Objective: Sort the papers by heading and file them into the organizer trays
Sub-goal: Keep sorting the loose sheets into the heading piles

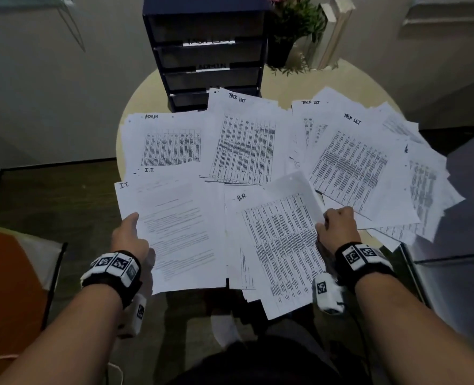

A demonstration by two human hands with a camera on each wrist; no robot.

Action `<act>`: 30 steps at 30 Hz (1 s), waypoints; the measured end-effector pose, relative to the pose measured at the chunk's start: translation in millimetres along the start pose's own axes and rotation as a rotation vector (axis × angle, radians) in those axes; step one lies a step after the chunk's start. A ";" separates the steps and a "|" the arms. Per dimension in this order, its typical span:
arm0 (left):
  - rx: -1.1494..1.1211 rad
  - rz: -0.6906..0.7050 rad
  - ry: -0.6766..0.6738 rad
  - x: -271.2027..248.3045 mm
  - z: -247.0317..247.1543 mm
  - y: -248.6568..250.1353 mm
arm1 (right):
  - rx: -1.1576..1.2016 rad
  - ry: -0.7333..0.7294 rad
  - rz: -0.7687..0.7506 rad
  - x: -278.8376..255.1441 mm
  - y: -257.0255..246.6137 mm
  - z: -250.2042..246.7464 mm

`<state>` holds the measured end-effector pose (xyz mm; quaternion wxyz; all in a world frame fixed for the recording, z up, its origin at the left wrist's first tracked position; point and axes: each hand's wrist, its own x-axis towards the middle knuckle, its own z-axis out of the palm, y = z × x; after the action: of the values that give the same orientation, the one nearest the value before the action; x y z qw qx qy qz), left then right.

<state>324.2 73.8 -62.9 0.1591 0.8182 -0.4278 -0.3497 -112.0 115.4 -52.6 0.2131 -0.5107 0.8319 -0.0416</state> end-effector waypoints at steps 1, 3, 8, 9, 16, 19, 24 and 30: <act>0.002 0.010 0.006 -1.5 0.3 1.7 | 0.054 0.000 0.008 0.4 -1.5 0.1; 0.018 0.014 0.011 -3.5 1.5 3.1 | 0.160 0.012 0.042 -1.6 -6.6 -0.6; 0.012 0.026 -0.004 -7.2 0.1 7.4 | 0.387 0.054 0.071 -20.2 -19.9 9.6; 0.010 0.026 -0.007 -9.0 -0.3 8.0 | 0.381 0.062 0.051 -23.0 -21.3 11.0; 0.031 0.051 0.147 -13.7 7.6 40.5 | 0.088 0.213 -0.067 -28.9 -24.7 -16.1; 0.091 0.136 0.062 -19.8 19.0 85.1 | 0.127 0.203 -0.032 -13.1 -13.0 -44.8; 0.205 0.347 -0.052 -37.2 56.5 165.3 | 0.164 0.137 0.079 23.3 26.7 -86.7; 0.093 0.537 -0.302 -71.8 130.9 249.8 | 0.300 0.096 0.135 75.0 96.0 -114.6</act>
<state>56.4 -8.6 15.9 0.1428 0.6209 -0.6631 -0.3930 -266.5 78.9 0.3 0.2491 -0.4136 0.8580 -0.1754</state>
